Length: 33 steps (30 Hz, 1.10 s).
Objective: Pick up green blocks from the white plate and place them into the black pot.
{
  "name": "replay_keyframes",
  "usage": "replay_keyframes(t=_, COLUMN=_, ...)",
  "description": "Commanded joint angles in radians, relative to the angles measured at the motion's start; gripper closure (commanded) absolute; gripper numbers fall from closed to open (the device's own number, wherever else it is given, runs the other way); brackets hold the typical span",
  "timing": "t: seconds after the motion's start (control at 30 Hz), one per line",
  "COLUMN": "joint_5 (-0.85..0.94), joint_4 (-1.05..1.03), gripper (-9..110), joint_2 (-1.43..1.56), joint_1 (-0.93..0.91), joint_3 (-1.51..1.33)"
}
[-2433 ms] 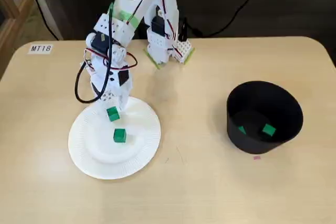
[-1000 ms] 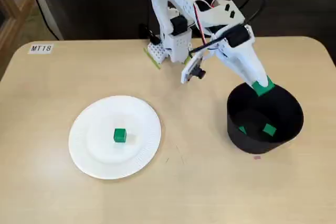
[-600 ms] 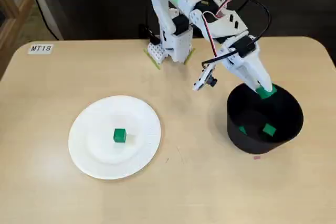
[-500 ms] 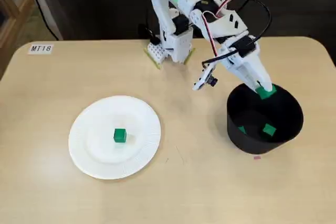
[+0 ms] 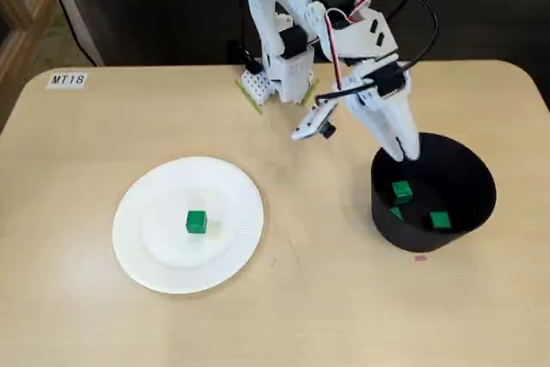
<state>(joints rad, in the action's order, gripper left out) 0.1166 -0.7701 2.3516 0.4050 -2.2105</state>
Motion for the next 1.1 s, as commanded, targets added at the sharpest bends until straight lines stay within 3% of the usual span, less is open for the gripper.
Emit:
replay_keyframes(t=0.0, joint_5=0.041, joint_4=-0.219, gripper=104, joint_2=0.011, joint_1=-0.196, joint_3=0.166)
replay_keyframes(t=0.13, joint_5=0.153, joint_4=-0.354, gripper=104, joint_2=-0.002, joint_1=-0.426, joint_3=0.181)
replay_keyframes(t=0.43, joint_5=0.356, joint_4=-0.472, gripper=104, joint_2=-0.198, joint_1=-0.695, joint_3=0.192)
replay_keyframes(t=0.73, joint_5=0.431, joint_4=-0.518, gripper=104, joint_2=-0.393, joint_1=-0.761, joint_3=0.330)
replay_keyframes(t=1.07, joint_5=0.466, joint_4=-0.410, gripper=104, joint_2=-0.538, joint_1=-0.788, joint_3=0.339)
